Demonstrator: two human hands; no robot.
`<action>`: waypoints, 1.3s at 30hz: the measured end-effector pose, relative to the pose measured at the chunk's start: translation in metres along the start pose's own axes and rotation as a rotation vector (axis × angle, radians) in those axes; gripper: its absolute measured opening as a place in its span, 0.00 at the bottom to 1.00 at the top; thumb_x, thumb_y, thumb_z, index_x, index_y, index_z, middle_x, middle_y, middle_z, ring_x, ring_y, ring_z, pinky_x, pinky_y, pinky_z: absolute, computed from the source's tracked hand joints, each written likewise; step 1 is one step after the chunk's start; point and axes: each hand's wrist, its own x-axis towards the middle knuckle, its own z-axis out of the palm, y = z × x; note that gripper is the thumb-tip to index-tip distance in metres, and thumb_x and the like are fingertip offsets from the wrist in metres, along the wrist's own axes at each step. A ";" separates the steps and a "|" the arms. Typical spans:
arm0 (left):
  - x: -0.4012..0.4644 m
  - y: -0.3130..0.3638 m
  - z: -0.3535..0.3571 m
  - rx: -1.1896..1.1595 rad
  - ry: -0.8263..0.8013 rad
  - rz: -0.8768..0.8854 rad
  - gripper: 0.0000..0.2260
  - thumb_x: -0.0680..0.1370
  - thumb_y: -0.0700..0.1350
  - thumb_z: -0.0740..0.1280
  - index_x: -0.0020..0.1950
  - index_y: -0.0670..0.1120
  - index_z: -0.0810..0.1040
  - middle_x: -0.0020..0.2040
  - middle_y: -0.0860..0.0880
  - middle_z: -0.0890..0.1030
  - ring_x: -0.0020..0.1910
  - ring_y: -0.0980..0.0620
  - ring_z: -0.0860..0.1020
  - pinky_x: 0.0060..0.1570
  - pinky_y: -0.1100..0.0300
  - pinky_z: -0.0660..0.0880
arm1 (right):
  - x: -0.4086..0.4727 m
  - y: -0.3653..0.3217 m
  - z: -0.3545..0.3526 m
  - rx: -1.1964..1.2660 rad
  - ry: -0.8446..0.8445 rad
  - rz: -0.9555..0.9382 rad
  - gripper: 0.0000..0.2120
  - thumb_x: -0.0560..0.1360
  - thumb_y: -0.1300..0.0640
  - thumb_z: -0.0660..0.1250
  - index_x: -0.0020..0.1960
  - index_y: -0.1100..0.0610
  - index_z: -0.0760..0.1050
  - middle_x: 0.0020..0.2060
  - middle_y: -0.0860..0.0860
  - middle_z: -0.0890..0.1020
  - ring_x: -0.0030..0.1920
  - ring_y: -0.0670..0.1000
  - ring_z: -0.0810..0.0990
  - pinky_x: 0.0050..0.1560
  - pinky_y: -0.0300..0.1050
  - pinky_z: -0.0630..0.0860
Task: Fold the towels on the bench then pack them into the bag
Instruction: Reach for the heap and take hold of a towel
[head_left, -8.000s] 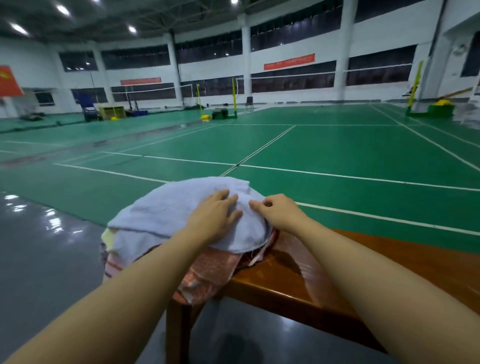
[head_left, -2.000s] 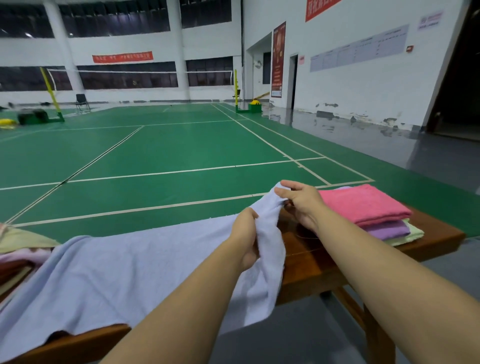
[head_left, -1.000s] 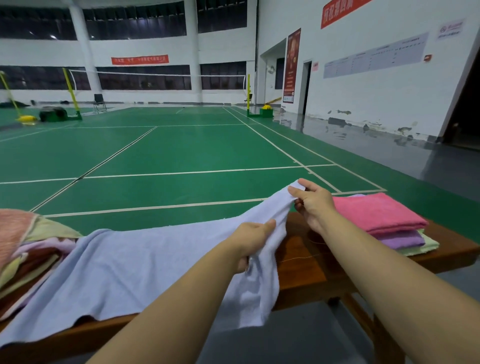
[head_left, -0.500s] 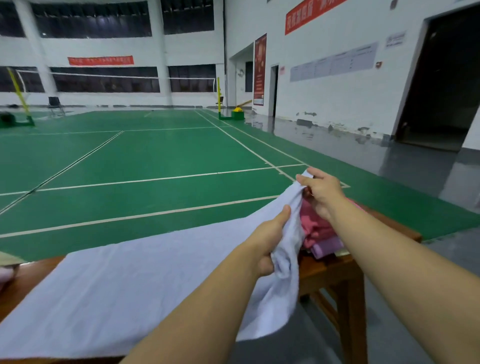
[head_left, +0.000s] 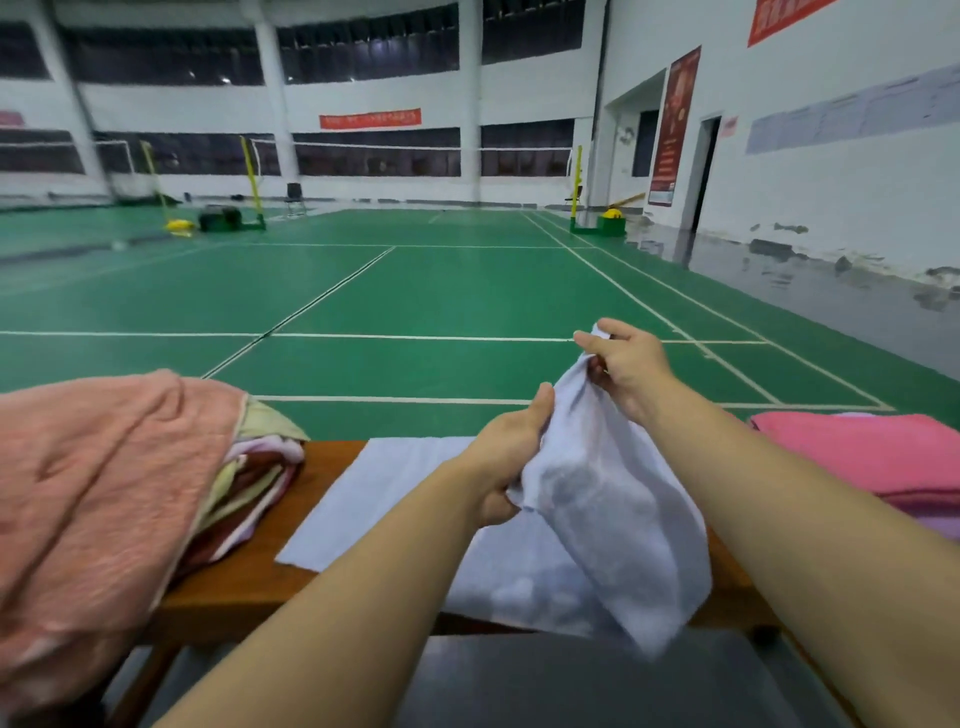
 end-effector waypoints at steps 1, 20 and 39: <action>-0.003 -0.001 -0.018 -0.010 0.025 0.008 0.26 0.82 0.64 0.59 0.63 0.44 0.81 0.60 0.42 0.84 0.61 0.42 0.82 0.64 0.44 0.76 | -0.003 0.003 0.021 -0.007 -0.028 0.008 0.30 0.74 0.64 0.75 0.74 0.62 0.71 0.69 0.62 0.75 0.39 0.49 0.76 0.48 0.44 0.80; -0.045 -0.041 -0.195 1.572 0.640 -0.118 0.18 0.84 0.54 0.58 0.59 0.42 0.78 0.57 0.42 0.82 0.56 0.42 0.80 0.51 0.54 0.73 | -0.034 0.096 0.172 -0.283 -0.506 0.201 0.14 0.82 0.51 0.67 0.65 0.55 0.75 0.64 0.51 0.77 0.51 0.53 0.83 0.54 0.50 0.79; 0.059 -0.063 -0.155 1.510 0.326 -0.045 0.29 0.84 0.63 0.42 0.84 0.55 0.46 0.84 0.46 0.42 0.82 0.45 0.42 0.79 0.40 0.40 | -0.027 0.114 -0.007 -1.551 -0.522 -0.169 0.30 0.83 0.35 0.44 0.83 0.43 0.48 0.83 0.49 0.47 0.82 0.55 0.46 0.80 0.54 0.46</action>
